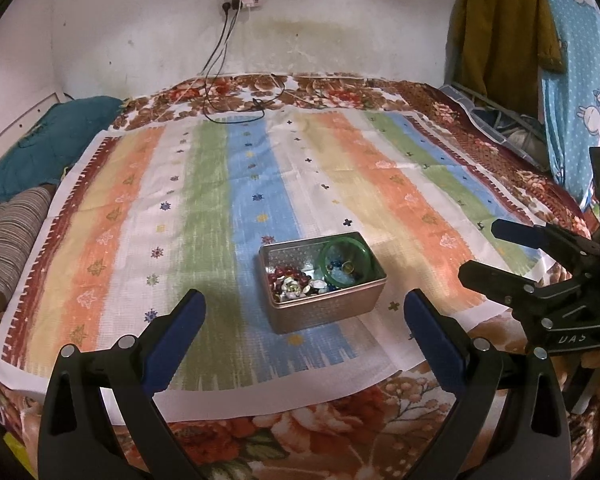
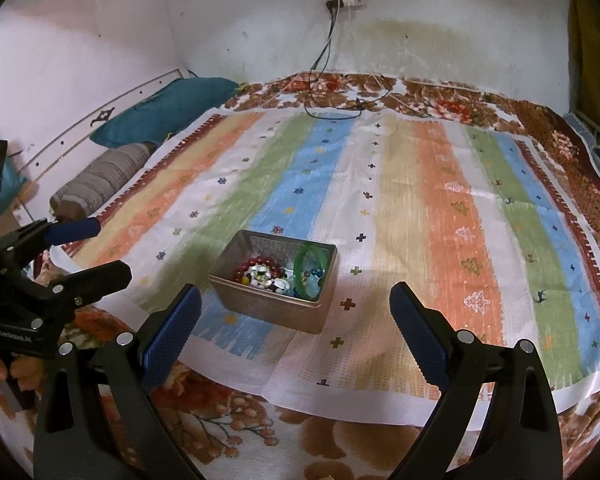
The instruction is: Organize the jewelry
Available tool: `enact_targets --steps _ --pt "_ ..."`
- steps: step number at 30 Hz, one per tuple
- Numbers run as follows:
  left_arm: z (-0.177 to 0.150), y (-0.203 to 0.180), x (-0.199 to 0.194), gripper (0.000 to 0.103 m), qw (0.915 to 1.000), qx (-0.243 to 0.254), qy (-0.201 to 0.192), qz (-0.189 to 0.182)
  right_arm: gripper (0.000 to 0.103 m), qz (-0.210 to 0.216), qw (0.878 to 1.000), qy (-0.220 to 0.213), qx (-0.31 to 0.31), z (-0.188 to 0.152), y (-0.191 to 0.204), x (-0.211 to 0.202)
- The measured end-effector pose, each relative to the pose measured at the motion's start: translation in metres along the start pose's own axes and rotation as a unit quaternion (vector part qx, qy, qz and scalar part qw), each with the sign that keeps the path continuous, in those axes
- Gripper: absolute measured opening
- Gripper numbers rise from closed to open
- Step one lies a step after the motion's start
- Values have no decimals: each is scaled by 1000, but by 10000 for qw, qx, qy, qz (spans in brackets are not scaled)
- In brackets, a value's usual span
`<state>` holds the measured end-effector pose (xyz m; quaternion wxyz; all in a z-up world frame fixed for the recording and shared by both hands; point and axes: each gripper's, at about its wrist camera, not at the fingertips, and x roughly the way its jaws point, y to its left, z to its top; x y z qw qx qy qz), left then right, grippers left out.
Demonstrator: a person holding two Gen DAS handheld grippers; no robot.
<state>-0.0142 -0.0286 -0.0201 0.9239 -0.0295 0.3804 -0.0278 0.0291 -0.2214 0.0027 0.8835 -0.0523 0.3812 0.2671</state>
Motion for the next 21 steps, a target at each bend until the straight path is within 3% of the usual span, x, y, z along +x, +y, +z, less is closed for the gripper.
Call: enact_targets --steps 21 --pt "-4 -1 4 97 10000 48 42 21 97 8 10000 -5 19 0 0 0"
